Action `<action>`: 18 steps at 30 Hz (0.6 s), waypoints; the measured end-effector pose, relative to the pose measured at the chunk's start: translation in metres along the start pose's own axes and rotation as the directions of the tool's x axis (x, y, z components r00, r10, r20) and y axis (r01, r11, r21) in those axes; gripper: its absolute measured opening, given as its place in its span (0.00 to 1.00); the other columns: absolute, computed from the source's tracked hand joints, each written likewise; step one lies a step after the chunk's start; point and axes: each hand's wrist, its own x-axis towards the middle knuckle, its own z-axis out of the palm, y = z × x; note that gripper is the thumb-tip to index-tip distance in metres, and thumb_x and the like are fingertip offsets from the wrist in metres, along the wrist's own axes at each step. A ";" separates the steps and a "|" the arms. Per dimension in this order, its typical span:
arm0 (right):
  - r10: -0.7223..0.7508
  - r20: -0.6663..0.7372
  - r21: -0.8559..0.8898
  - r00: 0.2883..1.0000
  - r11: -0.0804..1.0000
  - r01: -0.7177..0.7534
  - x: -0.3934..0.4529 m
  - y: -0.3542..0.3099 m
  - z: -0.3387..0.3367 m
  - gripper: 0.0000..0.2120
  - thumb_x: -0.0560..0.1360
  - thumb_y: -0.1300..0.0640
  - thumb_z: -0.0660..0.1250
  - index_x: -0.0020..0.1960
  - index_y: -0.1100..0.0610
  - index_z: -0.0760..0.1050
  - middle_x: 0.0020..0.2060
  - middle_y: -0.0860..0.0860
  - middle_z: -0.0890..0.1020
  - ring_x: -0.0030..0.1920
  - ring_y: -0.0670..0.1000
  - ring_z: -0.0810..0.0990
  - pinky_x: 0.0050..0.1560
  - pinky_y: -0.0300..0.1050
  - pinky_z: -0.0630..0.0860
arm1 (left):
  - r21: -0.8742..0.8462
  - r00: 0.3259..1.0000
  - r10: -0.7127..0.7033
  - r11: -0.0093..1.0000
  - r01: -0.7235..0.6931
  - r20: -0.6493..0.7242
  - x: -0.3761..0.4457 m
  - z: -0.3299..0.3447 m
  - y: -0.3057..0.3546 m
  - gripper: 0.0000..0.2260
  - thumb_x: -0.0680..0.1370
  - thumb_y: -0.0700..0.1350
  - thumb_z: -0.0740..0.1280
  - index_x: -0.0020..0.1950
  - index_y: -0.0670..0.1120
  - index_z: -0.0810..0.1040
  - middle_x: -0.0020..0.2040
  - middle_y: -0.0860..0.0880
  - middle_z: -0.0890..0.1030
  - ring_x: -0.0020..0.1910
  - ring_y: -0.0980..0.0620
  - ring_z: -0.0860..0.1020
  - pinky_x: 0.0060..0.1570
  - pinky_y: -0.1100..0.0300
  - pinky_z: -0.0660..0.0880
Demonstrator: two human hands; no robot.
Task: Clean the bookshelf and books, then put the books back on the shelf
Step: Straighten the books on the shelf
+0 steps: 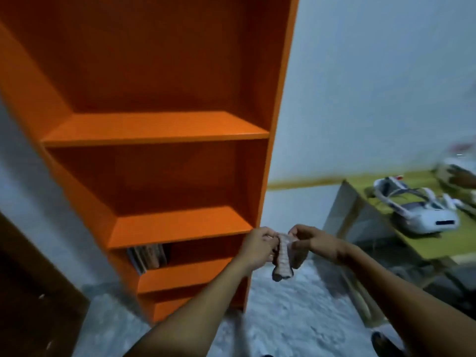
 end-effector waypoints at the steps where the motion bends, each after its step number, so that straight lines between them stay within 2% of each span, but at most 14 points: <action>1: -0.033 -0.069 -0.012 0.997 0.999 0.032 -0.010 -0.006 -0.021 0.16 0.67 0.56 0.71 0.53 0.60 0.76 0.44 0.58 0.82 0.44 0.51 0.81 0.47 0.46 0.78 | 0.061 0.998 0.055 0.997 -0.055 0.006 0.007 0.013 0.029 0.10 0.80 0.38 0.65 0.40 0.49 0.75 0.37 0.45 0.77 0.36 0.47 0.78 0.39 0.53 0.80; 2: -0.064 -0.106 -0.031 0.992 0.998 0.061 -0.015 -0.010 -0.035 0.16 0.69 0.55 0.73 0.54 0.58 0.77 0.45 0.58 0.83 0.44 0.51 0.80 0.49 0.49 0.77 | 0.136 0.994 0.105 0.985 -0.102 -0.017 0.013 0.020 0.047 0.09 0.78 0.41 0.66 0.39 0.50 0.76 0.38 0.45 0.78 0.38 0.45 0.79 0.43 0.49 0.82; 3: -0.092 -0.151 -0.045 0.984 0.995 0.086 -0.020 -0.016 -0.049 0.12 0.72 0.56 0.74 0.53 0.58 0.78 0.43 0.57 0.83 0.44 0.51 0.80 0.49 0.50 0.77 | 0.213 0.987 0.157 0.966 -0.147 -0.032 0.020 0.026 0.066 0.09 0.77 0.43 0.66 0.37 0.51 0.77 0.37 0.47 0.78 0.40 0.43 0.80 0.44 0.50 0.82; 5: -0.126 -0.257 -0.041 0.958 0.992 0.119 -0.034 -0.030 -0.080 0.03 0.76 0.60 0.72 0.46 0.57 0.79 0.38 0.51 0.82 0.40 0.47 0.78 0.44 0.45 0.75 | 0.349 0.966 0.257 0.909 -0.229 -0.035 0.029 0.040 0.112 0.09 0.77 0.44 0.65 0.37 0.48 0.79 0.37 0.49 0.79 0.40 0.45 0.78 0.41 0.57 0.77; 6: -0.145 -0.304 -0.037 0.942 0.989 0.140 -0.039 -0.039 -0.095 0.04 0.76 0.60 0.71 0.43 0.57 0.78 0.35 0.48 0.81 0.38 0.46 0.77 0.42 0.43 0.73 | 0.413 0.952 0.306 0.869 -0.271 -0.021 0.033 0.045 0.134 0.09 0.78 0.43 0.65 0.39 0.47 0.80 0.40 0.48 0.81 0.41 0.46 0.77 0.41 0.57 0.75; 8: -0.192 -0.402 -0.088 0.895 0.981 0.171 -0.044 -0.056 -0.127 0.06 0.77 0.59 0.71 0.41 0.57 0.78 0.34 0.47 0.80 0.37 0.47 0.76 0.41 0.46 0.72 | 0.521 0.919 0.394 0.784 -0.338 0.002 0.044 0.052 0.176 0.08 0.79 0.44 0.65 0.45 0.45 0.83 0.49 0.46 0.81 0.48 0.45 0.78 0.48 0.53 0.78; 10: -0.264 -0.473 -0.169 0.841 0.963 0.208 -0.043 -0.077 -0.159 0.06 0.77 0.58 0.70 0.44 0.59 0.78 0.36 0.50 0.81 0.39 0.48 0.77 0.44 0.49 0.74 | 0.605 0.879 0.476 0.698 -0.383 0.006 0.058 0.055 0.215 0.08 0.79 0.47 0.65 0.49 0.48 0.83 0.57 0.46 0.78 0.56 0.45 0.77 0.55 0.49 0.78; 12: -0.319 -0.525 -0.229 0.789 0.946 0.230 -0.038 -0.102 -0.192 0.06 0.78 0.58 0.69 0.47 0.61 0.78 0.38 0.53 0.82 0.39 0.49 0.78 0.42 0.49 0.75 | 0.669 0.846 0.533 0.622 -0.408 0.021 0.074 0.054 0.253 0.09 0.80 0.48 0.63 0.52 0.49 0.82 0.60 0.46 0.78 0.60 0.44 0.75 0.59 0.46 0.75; 15: -0.433 -0.565 -0.323 0.702 0.899 0.295 -0.022 -0.143 -0.240 0.04 0.79 0.59 0.67 0.48 0.60 0.78 0.41 0.54 0.83 0.40 0.50 0.79 0.40 0.44 0.76 | 0.703 0.815 0.579 0.572 -0.423 0.019 0.106 0.051 0.310 0.09 0.81 0.49 0.60 0.55 0.50 0.78 0.56 0.47 0.81 0.56 0.43 0.77 0.59 0.47 0.74; 18: -0.532 -0.599 -0.423 0.599 0.845 0.328 0.006 -0.183 -0.293 0.03 0.79 0.59 0.67 0.47 0.56 0.79 0.42 0.50 0.84 0.44 0.50 0.81 0.45 0.44 0.76 | 0.643 0.783 0.621 0.616 -0.456 -0.040 0.147 0.041 0.367 0.04 0.79 0.48 0.63 0.52 0.51 0.76 0.52 0.48 0.81 0.51 0.46 0.79 0.55 0.50 0.77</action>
